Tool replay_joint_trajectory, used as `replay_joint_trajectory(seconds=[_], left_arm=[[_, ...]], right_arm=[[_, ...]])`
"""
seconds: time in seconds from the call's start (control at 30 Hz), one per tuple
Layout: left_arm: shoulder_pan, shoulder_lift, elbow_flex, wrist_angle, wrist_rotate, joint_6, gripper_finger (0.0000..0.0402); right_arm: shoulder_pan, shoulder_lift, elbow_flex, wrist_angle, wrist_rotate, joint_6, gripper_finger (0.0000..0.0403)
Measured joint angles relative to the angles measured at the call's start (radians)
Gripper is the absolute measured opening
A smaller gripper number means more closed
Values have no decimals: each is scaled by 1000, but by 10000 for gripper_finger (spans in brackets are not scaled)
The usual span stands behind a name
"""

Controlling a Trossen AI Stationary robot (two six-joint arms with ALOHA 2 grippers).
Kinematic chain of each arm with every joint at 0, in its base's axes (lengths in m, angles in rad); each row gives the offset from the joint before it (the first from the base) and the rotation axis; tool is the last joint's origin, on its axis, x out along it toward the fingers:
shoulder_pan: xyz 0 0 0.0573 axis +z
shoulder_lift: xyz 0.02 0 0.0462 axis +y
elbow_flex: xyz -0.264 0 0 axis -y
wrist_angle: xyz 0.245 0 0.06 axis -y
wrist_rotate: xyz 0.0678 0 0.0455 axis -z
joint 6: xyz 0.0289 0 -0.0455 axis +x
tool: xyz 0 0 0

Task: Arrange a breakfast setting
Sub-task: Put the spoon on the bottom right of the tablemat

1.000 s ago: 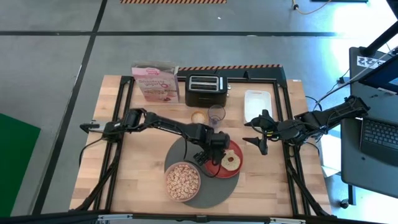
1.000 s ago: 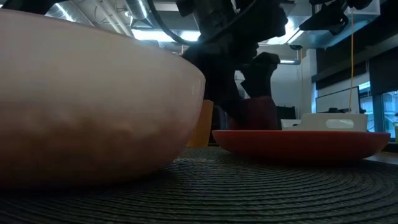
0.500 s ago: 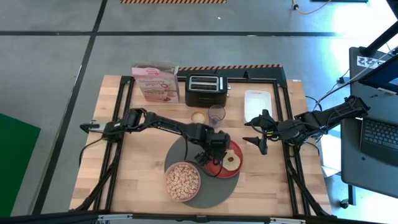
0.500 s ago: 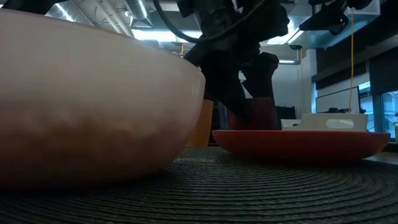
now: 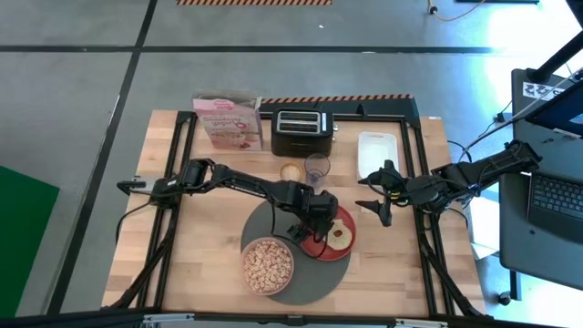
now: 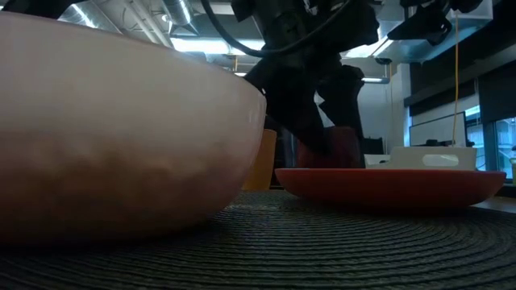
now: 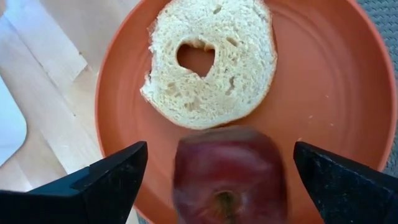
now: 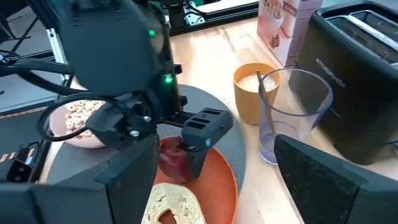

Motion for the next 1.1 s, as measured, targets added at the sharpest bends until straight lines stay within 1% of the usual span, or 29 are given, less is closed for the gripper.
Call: replay_joint_trajectory(seconds=[0.3,0.4,0.5,0.63,0.7,0.8,0.9,1.1], left_arm=[[-43,0,0,2,-52,-10,397],[-61,-1,8,-1,-86,36,397],[-77,-5,31,0,-141,70,397],[-96,-6,62,1,-239,94,397],[-103,-6,79,2,-307,95,397],[-114,-6,115,-6,-441,92,397],[-117,-18,141,-58,-574,53,396],[-81,-98,144,-106,-726,38,396]], right_arm=[[0,0,0,0,15,-1,319],[0,0,0,0,17,-1,319],[0,0,0,0,17,-2,319],[0,0,0,0,17,-4,319],[0,0,0,0,19,-7,319],[0,0,0,4,22,-19,319],[0,0,0,14,25,-26,319],[0,0,0,52,83,-93,319]])
